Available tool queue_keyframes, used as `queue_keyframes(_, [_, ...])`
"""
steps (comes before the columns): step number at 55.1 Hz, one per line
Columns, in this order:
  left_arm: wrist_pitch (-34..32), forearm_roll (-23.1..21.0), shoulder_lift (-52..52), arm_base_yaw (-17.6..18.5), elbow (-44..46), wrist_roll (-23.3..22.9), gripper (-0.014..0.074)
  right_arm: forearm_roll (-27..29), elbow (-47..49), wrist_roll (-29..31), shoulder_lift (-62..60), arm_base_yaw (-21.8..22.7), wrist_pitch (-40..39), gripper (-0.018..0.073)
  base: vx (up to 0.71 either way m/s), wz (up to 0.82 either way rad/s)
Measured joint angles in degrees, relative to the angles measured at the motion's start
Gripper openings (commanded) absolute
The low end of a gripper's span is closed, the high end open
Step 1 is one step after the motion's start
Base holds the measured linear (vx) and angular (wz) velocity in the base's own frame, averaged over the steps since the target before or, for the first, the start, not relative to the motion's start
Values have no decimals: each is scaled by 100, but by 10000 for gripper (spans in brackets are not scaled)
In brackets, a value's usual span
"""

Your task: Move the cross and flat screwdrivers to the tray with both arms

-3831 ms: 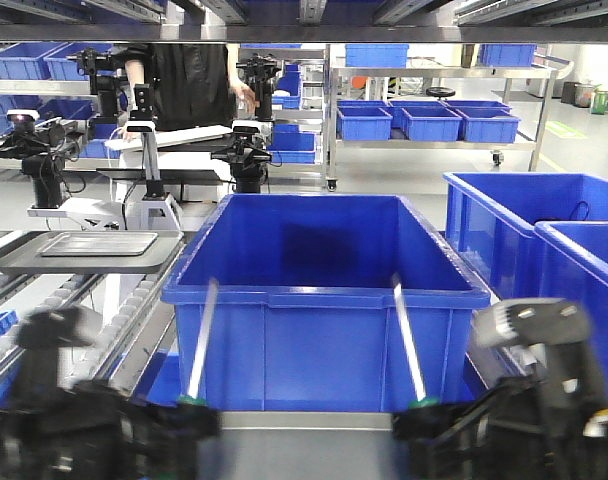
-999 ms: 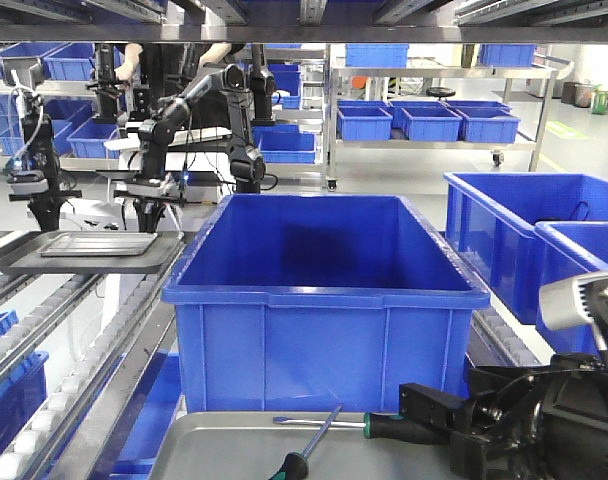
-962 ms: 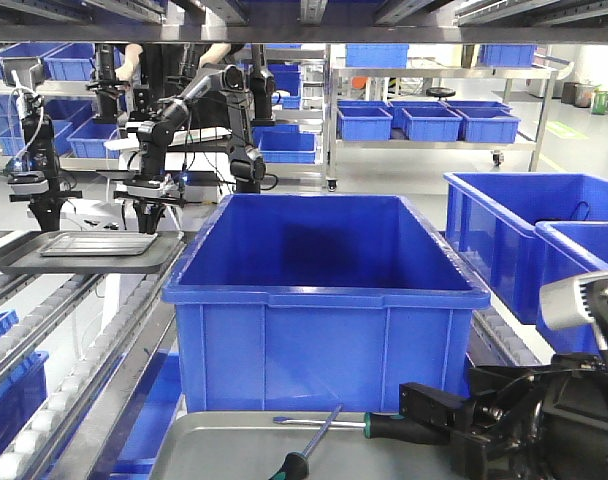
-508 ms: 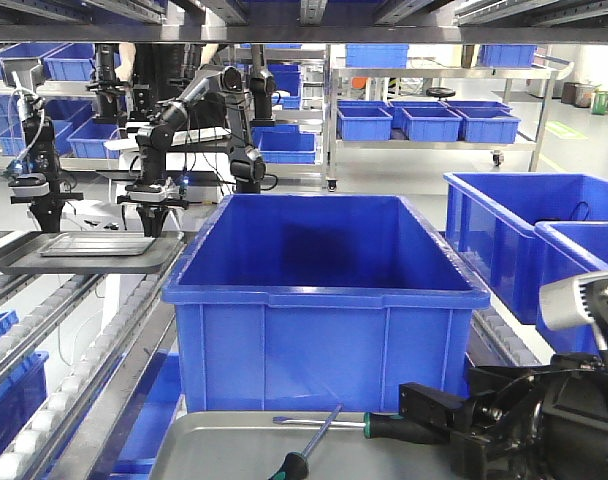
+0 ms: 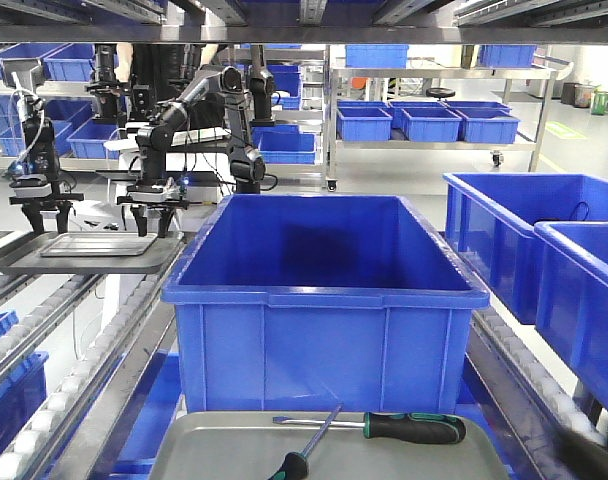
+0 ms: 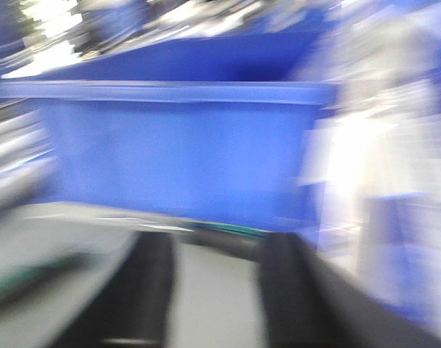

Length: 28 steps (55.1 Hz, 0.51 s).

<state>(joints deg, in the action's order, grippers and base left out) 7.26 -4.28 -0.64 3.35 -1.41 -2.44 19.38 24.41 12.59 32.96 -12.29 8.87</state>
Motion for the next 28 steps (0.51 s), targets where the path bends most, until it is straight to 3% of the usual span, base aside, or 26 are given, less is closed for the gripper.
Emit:
queue_keyframes(7, [0, 0, 0, 0, 0, 0, -6, -1345, -784, -969, -996, 621, -18, 71, 0, 0])
queue_keyframes(11, [0, 0, 0, 0, 0, 0, -6, -1803, -1215, -1447, -1594, 909, -12, 12, 0, 0])
queue_keyframes(18, [0, 0, 0, 0, 0, 0, -6, -2222, -1886, -1892, -2640, 1289, -12, -13, 0, 0])
queue_keyframes(28, [23, 0, -4, 0, 0, 0, -7, -2351, -2599, -2105, -3341, 1360, -106, -11, 0, 0])
